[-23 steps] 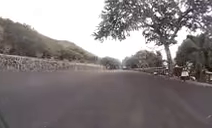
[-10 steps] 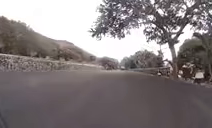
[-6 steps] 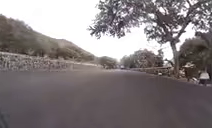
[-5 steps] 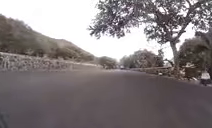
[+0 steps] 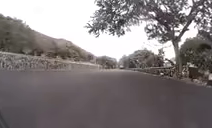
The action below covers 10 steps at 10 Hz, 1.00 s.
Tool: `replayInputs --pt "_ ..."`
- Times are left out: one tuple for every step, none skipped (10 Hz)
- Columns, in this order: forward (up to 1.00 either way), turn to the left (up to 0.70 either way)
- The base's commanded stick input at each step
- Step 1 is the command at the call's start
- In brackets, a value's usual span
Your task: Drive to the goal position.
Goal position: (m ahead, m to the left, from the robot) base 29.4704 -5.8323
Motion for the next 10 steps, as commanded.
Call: replayInputs --pt "0.7 0.0" --pt "0.7 0.0" --pt "0.7 0.0" --pt "0.7 0.0" --pt "0.7 0.0" --pt "0.7 0.0" --pt "0.7 0.0" --pt "0.7 0.0" --pt "0.7 0.0" --pt "0.7 0.0"
